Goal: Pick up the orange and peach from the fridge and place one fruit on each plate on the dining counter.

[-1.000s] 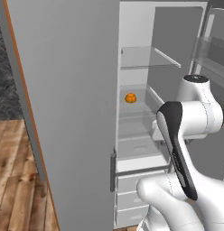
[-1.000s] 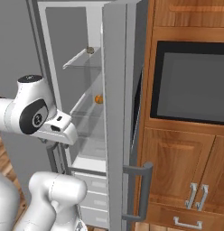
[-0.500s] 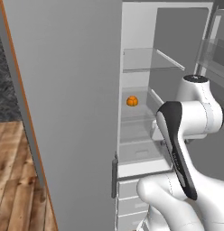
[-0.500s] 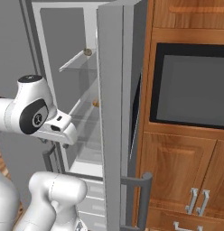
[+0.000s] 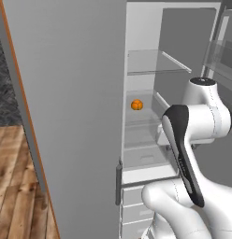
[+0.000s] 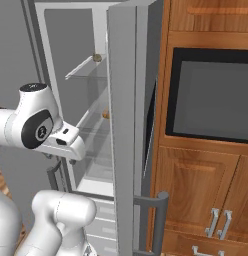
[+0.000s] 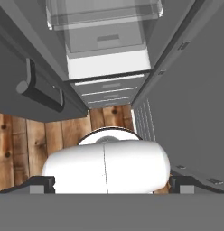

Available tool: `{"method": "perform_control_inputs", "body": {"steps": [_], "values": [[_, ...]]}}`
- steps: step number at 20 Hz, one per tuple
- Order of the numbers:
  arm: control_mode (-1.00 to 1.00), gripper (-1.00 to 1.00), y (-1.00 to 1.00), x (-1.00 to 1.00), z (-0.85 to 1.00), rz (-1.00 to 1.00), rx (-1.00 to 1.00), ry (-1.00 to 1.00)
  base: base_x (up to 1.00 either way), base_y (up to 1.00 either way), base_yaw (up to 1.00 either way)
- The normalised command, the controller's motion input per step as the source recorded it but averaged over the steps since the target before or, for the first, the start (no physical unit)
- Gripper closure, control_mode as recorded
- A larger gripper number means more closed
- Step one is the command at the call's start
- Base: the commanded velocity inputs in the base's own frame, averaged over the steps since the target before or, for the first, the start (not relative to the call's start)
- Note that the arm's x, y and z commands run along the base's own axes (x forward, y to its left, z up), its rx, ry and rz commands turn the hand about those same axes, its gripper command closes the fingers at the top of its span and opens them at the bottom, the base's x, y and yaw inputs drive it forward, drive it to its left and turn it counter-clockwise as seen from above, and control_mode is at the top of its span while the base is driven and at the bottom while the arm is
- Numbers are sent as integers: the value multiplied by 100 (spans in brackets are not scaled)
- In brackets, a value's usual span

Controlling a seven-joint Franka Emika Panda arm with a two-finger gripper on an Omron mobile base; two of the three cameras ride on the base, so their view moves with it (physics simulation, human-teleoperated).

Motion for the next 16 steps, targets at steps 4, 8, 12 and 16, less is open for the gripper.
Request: {"method": "perform_control_inputs", "body": {"steps": [4,8,12,16], "values": [[100,-100,0,0,0,0,0,0,0,0,0],[-100,-100,0,10,0,0,0,-10,6,0,0],[-100,-100,0,25,1,0,0,-42,0,0,0],[-100,-100,0,28,16,0,0,-32,0,0,0]]}}
